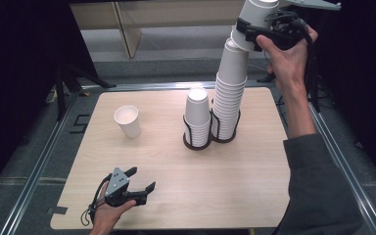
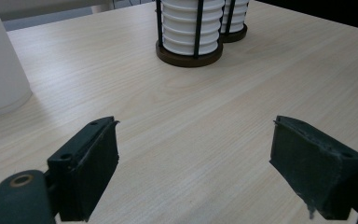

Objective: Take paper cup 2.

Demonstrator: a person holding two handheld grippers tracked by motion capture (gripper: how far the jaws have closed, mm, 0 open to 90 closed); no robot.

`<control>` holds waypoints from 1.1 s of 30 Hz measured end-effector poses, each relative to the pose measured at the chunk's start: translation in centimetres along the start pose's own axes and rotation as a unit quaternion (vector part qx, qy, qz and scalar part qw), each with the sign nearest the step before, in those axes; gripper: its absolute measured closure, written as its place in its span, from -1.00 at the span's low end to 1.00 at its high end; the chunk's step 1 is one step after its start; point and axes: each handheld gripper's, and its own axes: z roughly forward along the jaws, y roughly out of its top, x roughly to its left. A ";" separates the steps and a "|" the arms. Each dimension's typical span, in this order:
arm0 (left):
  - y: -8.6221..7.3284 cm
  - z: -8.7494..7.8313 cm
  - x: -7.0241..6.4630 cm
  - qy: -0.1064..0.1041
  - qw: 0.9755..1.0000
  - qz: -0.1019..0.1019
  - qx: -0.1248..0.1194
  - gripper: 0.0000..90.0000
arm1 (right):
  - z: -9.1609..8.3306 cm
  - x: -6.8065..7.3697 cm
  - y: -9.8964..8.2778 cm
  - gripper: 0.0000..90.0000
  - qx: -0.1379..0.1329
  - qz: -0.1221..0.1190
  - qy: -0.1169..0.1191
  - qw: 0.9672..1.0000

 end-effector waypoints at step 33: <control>-0.1 0.3 0.1 0.004 1.000 0.001 0.009 -0.68 | -8.4 3.7 -13.5 -0.62 0.068 -0.013 0.076 0.995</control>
